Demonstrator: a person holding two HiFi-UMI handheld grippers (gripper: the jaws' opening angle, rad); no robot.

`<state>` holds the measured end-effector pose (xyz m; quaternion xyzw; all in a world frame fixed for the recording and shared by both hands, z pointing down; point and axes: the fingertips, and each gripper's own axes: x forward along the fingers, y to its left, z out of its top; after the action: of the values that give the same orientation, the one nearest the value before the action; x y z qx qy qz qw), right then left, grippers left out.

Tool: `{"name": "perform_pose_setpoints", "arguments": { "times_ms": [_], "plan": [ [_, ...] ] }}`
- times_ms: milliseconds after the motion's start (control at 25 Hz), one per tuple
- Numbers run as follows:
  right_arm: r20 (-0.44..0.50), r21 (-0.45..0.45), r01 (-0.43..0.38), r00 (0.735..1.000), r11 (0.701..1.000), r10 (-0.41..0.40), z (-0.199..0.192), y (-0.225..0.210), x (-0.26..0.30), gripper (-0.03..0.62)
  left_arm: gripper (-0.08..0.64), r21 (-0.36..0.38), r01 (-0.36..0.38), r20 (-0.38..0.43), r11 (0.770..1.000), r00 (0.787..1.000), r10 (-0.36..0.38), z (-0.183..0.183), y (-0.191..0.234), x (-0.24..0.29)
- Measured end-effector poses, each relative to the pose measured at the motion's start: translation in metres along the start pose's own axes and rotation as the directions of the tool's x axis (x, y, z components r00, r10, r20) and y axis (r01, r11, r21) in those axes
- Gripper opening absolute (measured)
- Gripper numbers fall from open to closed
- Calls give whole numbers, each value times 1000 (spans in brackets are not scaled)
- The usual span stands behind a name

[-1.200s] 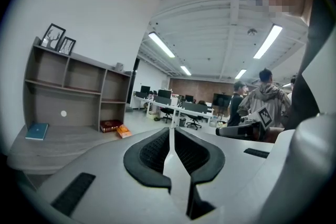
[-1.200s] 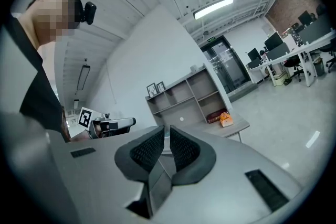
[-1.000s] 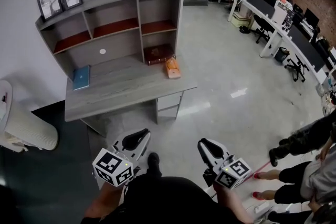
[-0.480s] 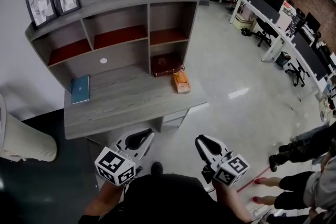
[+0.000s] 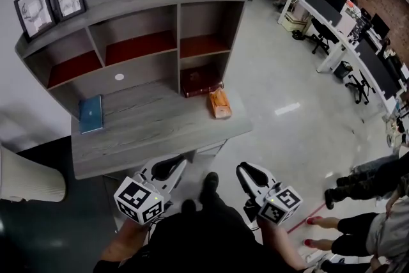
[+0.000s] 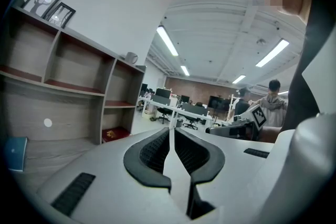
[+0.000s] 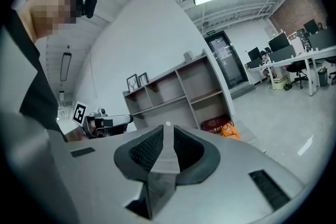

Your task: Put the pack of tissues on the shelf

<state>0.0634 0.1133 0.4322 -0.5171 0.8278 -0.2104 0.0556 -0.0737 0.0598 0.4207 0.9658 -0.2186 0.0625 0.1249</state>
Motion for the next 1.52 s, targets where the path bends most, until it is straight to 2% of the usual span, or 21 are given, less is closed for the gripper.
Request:
{"name": "perform_pose_setpoints", "arguments": {
  "times_ms": [240,600,840,960,1200,1520],
  "plan": [
    [20,1,-29,999,1000,29,13,-46,31,21,40,1,-13,-11,1000,1000,13,11,25,42],
    [-26,-3,-68,997,998,68,48,-128,91,21,40,-2,-57,-26,998,998,57,38,75,122],
    [-72,-15,-102,992,995,101,66,-172,125,26,40,-14,-111,-31,994,993,111,54,104,165],
    [-123,-46,-115,986,992,109,66,-189,137,40,40,-15,-131,-24,991,991,131,60,112,179],
    [-167,-38,-112,980,993,104,62,-209,170,69,40,-33,-146,-39,989,989,144,49,134,200],
    [-230,-51,-47,973,998,35,36,-230,209,112,40,-46,-109,-83,993,991,105,27,158,217]
  ]
}}
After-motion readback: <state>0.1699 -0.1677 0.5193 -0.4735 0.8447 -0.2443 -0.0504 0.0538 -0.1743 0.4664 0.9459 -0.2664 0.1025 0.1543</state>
